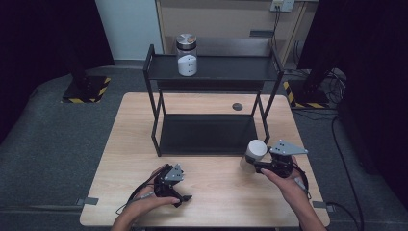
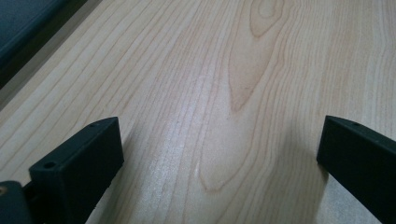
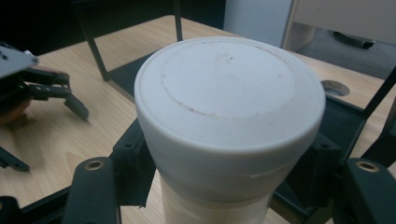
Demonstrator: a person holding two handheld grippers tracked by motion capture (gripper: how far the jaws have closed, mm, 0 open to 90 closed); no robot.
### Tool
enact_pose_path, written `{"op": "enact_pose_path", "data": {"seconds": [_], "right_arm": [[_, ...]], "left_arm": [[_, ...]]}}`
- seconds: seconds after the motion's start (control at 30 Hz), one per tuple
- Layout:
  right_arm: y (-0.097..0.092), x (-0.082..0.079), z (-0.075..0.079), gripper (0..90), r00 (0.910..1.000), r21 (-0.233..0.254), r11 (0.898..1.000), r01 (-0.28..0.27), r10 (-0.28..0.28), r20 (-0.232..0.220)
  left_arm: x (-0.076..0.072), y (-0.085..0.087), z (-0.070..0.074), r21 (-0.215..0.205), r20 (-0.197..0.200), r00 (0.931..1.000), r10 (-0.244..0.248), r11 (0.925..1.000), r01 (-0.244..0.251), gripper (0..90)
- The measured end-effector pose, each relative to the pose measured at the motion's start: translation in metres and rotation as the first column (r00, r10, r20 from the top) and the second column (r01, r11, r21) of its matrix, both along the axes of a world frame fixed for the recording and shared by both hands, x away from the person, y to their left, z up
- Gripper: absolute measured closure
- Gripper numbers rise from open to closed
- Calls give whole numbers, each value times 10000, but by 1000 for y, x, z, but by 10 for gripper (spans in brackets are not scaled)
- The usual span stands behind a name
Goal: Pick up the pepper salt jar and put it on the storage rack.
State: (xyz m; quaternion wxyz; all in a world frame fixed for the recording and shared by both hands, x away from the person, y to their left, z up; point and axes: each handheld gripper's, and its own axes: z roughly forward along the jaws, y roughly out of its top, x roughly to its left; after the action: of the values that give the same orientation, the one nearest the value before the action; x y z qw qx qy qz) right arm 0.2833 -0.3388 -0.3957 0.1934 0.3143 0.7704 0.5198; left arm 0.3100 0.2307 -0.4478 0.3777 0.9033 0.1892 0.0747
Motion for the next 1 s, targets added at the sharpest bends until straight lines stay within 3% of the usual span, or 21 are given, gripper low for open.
{"op": "enact_pose_path", "data": {"seconds": [0.57,1.0], "right_arm": [[-13,-9,39,359,9952,978,9939,-512,426,883],[-16,-7,52,359,9934,1319,9892,-637,502,1031]], "left_arm": [[0,0,0,2,-1,10000,5,10000,-5,0],[0,0,0,9,1,10000,1,10000,-1,0]]}}
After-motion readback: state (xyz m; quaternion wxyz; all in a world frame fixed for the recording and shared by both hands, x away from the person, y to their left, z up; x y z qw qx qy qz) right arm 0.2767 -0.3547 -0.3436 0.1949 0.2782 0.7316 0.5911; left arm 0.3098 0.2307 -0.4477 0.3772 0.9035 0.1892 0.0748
